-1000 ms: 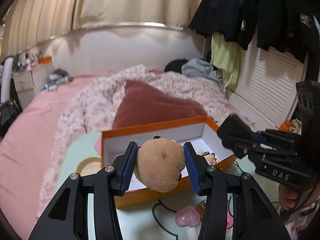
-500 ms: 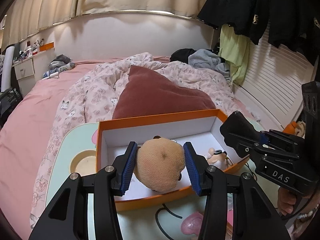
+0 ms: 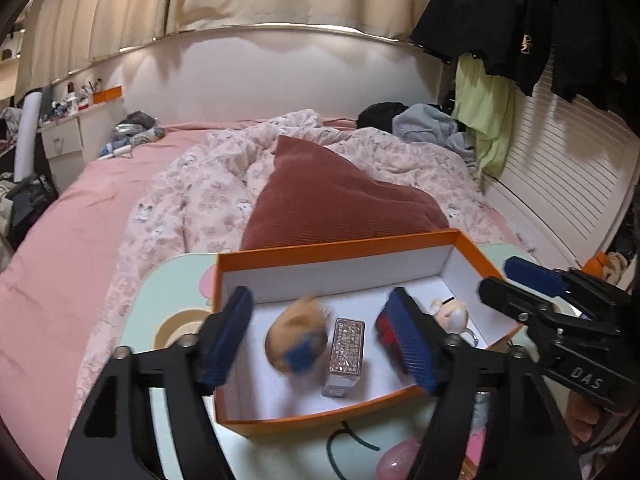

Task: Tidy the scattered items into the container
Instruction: 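Open both grippers inside the box and withdraw them, then grasp the white RED EYRTH tube with the left gripper and lift, then grasp the bubble-wrapped clear item with the right gripper and lift, then carry the white tube into the box with the left gripper while the right carries the bubble-wrapped item in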

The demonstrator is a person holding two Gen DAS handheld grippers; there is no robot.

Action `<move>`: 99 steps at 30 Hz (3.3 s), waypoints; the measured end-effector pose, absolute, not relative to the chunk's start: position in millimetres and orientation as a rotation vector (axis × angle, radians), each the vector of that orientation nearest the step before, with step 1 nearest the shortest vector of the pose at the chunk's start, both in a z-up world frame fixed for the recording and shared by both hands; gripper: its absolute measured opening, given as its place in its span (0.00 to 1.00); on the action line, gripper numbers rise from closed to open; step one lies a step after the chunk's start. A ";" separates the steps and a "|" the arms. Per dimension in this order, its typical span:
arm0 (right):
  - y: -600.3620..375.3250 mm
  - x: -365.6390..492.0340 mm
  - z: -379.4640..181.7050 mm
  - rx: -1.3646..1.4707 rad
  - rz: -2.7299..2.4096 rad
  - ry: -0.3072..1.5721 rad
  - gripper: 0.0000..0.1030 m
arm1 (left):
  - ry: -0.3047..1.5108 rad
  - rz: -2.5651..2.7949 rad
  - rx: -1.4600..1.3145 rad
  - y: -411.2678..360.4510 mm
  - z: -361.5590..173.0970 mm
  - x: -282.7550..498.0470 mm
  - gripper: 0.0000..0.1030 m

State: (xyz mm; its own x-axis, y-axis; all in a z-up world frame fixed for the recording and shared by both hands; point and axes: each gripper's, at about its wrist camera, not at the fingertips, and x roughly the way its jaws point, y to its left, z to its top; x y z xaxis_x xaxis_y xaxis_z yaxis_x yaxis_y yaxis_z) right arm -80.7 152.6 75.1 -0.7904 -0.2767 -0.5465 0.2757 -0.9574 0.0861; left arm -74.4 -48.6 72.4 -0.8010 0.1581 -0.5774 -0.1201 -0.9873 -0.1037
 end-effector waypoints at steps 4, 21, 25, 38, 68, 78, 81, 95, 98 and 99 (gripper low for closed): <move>159.7 -72.4 81.4 0.811 -2.732 -0.048 0.47 | -0.248 2.848 -0.892 -70.1 82.3 -67.9 0.70; 196.2 1.8 61.1 0.909 -2.728 -0.130 0.47 | -0.183 2.751 -1.113 -53.3 38.8 14.3 0.70; 192.0 9.6 47.0 0.969 -2.686 -0.102 0.47 | -0.175 2.696 -1.148 -44.6 21.9 32.8 0.70; 176.6 23.7 38.6 0.922 -2.625 -0.036 0.47 | -0.060 2.551 -1.136 -17.9 13.3 50.5 0.67; 115.5 37.4 43.0 0.808 -2.434 0.231 0.47 | -0.253 2.699 -1.011 -52.5 19.2 60.4 0.21; 86.3 16.3 16.2 0.993 -2.339 0.349 0.23 | -0.261 2.700 -1.017 -52.2 17.0 58.4 0.21; 98.4 22.9 22.2 0.930 -2.437 0.302 0.23 | -0.250 2.706 -1.016 -51.4 16.8 59.2 0.21; 139.9 23.6 34.5 0.891 -2.720 0.125 0.23 | -0.227 2.708 -1.021 -48.8 16.1 60.9 0.21; 138.5 24.5 34.0 0.893 -2.721 0.135 0.23 | -0.224 2.707 -1.022 -48.5 16.6 61.0 0.21; 138.8 25.3 33.9 0.894 -2.720 0.137 0.23 | -0.223 2.706 -1.022 -48.3 16.8 61.0 0.21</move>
